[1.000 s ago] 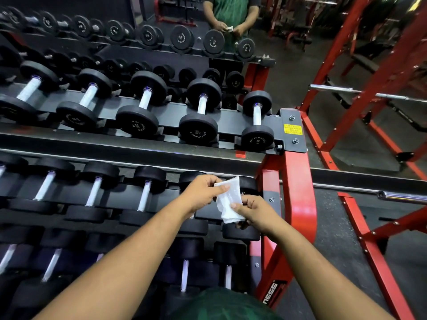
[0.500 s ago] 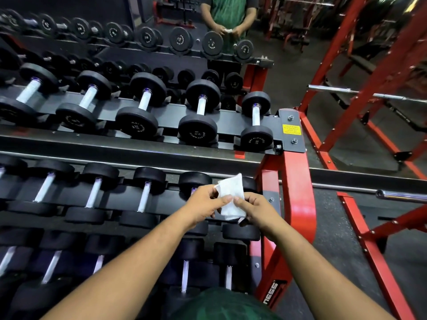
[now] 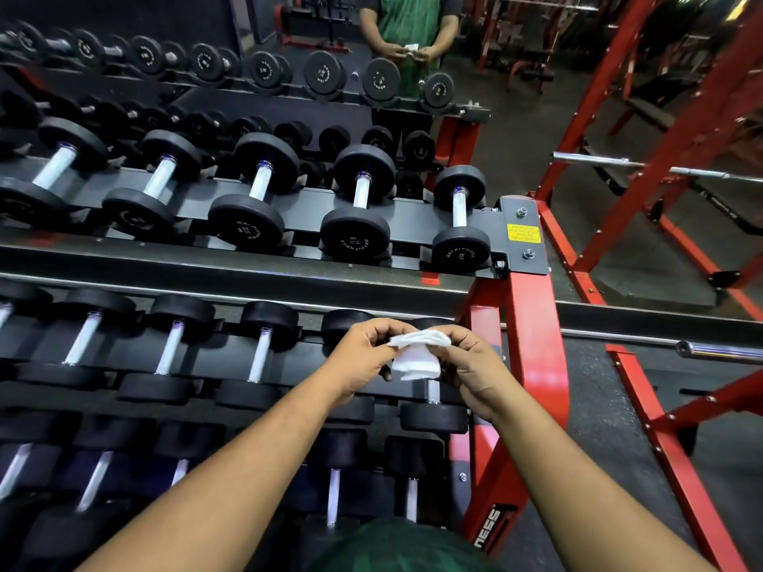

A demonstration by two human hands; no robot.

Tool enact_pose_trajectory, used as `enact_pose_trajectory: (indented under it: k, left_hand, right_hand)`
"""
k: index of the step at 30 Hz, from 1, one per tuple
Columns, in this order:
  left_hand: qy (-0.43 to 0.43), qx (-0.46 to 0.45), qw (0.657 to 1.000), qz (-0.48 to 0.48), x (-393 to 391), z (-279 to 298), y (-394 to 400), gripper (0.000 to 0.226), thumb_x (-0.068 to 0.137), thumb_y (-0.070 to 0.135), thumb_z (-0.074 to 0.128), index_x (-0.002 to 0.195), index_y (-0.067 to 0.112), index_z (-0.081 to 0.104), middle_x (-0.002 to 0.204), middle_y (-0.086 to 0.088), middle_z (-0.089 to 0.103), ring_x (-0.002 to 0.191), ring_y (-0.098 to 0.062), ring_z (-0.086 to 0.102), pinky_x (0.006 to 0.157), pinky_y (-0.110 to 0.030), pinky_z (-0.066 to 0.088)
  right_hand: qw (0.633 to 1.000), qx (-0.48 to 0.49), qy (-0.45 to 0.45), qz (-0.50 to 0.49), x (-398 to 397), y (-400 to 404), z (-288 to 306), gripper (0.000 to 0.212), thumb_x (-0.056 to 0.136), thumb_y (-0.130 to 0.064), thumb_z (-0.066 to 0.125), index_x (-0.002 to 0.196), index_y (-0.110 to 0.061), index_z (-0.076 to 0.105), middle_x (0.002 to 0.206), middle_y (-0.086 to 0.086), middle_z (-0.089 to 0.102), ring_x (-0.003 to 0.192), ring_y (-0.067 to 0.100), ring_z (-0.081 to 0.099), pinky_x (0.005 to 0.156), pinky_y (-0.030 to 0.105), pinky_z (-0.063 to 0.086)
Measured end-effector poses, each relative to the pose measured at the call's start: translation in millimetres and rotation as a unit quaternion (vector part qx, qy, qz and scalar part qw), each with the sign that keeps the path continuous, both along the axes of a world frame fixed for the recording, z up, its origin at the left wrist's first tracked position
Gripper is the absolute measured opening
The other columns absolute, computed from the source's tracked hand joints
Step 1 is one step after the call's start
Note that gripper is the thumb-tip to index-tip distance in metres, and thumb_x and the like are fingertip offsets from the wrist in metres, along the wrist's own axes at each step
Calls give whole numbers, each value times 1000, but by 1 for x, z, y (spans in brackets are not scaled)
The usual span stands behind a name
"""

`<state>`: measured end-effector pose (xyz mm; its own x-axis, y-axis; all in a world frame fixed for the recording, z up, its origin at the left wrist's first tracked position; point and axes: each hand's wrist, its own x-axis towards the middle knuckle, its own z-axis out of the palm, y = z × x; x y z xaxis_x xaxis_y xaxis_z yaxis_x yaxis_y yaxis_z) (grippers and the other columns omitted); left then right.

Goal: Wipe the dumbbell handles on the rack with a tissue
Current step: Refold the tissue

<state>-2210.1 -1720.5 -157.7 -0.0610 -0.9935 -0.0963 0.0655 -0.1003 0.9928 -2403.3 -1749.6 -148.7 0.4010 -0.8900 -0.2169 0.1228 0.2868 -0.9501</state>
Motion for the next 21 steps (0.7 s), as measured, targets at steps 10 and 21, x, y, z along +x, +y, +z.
enact_pose_trajectory:
  k: [10, 21]
  left_hand:
    - [55, 64, 996, -14, 5, 2, -6, 35, 102, 26, 49, 95, 9, 79, 98, -9, 74, 85, -23, 60, 72, -33, 51]
    - [23, -2, 1000, -20, 7, -6, -8, 25, 85, 2, 77, 101, 22, 77, 112, -4, 74, 113, -26, 67, 101, -40, 54]
  right_hand:
    - [997, -27, 66, 8, 0, -6, 12, 39, 89, 6, 41, 86, -9, 76, 91, 8, 74, 76, 15, 65, 65, 26, 53]
    - [998, -44, 31, 23, -2, -16, 4, 41, 78, 9, 76, 111, -13, 65, 93, 10, 67, 77, 18, 63, 65, 27, 55]
